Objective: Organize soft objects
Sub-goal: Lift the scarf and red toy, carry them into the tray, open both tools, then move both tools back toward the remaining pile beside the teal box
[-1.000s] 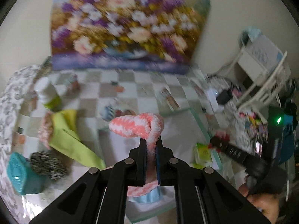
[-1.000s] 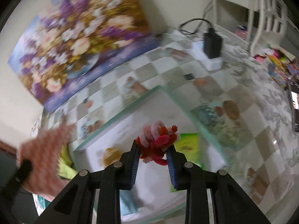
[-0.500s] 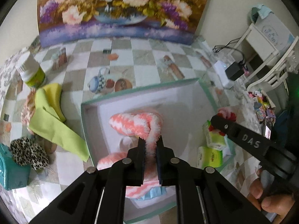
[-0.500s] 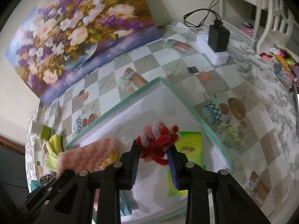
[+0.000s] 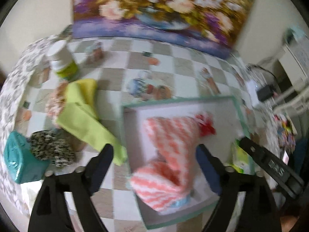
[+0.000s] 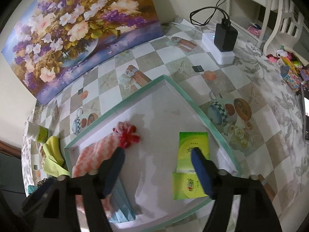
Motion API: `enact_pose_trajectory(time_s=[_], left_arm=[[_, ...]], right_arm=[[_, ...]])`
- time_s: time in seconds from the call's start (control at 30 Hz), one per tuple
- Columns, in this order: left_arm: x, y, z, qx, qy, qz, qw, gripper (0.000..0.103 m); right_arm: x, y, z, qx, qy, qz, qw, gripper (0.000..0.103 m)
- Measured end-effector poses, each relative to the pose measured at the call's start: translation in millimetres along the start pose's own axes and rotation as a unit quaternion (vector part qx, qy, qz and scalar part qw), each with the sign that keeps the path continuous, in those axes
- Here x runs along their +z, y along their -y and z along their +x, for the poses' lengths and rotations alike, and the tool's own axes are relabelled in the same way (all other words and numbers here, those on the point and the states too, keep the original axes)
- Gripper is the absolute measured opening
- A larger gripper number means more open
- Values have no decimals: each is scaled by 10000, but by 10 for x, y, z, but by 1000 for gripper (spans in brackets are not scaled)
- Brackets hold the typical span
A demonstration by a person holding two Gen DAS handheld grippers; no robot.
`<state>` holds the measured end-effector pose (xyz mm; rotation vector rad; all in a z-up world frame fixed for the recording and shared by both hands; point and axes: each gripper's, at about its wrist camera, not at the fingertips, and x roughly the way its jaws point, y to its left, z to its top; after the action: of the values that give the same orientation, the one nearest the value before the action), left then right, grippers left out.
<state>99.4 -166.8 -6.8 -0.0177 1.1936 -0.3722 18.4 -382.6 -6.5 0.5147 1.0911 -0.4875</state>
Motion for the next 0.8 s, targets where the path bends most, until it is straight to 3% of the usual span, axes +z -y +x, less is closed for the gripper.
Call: enact_pose_trajectory(time_s=[0.1,0.23,0.53,0.8], left_arm=[[55,-197,-33,339,118,-207,9991,98],[123,-466,-86,764,257,-461,9957,100],[193,-1160,-301,1001,316,-1170,9876,101],[152,-1899,-541,1240,485,-1967,9714,101]], right_arm=[[-4,-7,7,-95,15,-17,10000,103],[-5,-54,-36,-183,102,-89,9997,103],[-20,-226,-112,-284,159,-357,9988,103],[-41,-372,-192,-320,196,-526,9979,103]])
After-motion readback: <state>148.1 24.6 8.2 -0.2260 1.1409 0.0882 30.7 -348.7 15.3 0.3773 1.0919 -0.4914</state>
